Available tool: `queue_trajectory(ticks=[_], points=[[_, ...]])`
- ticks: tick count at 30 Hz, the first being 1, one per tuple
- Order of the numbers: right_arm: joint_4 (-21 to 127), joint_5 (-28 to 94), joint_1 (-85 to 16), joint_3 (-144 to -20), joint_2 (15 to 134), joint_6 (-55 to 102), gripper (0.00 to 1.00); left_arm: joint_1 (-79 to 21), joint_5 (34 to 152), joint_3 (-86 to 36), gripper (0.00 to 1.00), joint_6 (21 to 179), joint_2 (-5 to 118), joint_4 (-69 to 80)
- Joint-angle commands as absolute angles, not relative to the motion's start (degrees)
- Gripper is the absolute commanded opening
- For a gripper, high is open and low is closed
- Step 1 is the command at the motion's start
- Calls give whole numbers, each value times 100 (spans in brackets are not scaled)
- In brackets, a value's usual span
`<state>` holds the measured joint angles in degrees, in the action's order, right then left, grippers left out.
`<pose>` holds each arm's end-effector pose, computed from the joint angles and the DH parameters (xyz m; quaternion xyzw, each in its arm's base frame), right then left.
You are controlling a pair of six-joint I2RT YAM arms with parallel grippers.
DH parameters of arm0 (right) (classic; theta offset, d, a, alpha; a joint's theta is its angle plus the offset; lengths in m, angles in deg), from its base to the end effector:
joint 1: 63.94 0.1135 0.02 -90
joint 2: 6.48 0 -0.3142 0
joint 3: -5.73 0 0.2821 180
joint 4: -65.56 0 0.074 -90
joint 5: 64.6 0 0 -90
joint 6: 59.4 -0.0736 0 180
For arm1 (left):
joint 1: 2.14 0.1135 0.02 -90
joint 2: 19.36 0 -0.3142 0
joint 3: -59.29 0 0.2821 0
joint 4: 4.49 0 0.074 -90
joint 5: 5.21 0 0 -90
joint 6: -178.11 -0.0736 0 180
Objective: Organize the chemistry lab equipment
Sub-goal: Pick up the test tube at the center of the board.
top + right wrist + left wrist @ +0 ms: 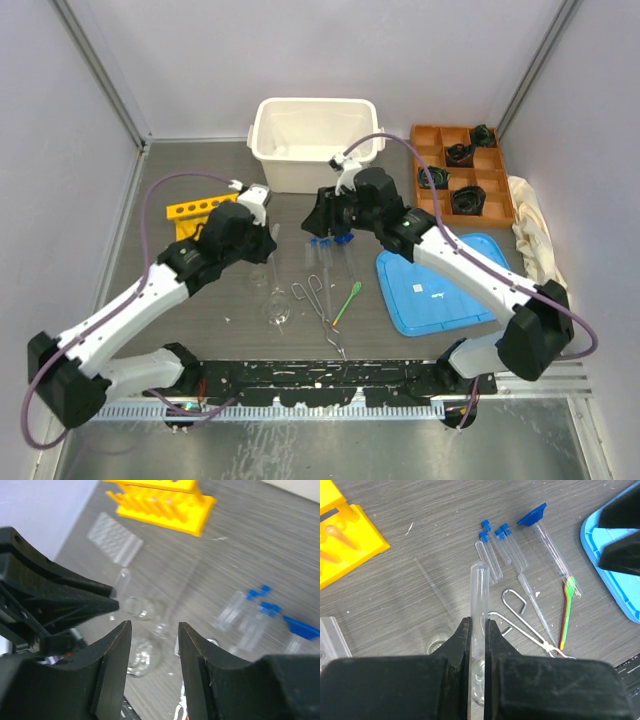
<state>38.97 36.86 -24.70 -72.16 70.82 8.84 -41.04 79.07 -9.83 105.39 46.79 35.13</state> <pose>0.2729 0.2418 0.3589 -0.1805 0.8260 0.3406 0.4113 0.2325 -0.1782 0.3276 0.1454 0.8808 -0.1718 0.4165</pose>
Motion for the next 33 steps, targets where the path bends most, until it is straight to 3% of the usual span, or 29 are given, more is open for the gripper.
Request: queue_trajectory(ticks=[1, 9, 33], points=[[5002, 5590, -2462, -7826, 7517, 236, 48, -4121, 7941, -558, 0, 10266, 3871, 3078], [5278, 6095, -2124, -8411, 8251, -8, 46, -4120, 7776, -240, 0, 10255, 3007, 3190], [5114, 5844, -1860, -8816, 8760, 190, 41, -4124, 7718, -285, 0, 10298, 2619, 3372]])
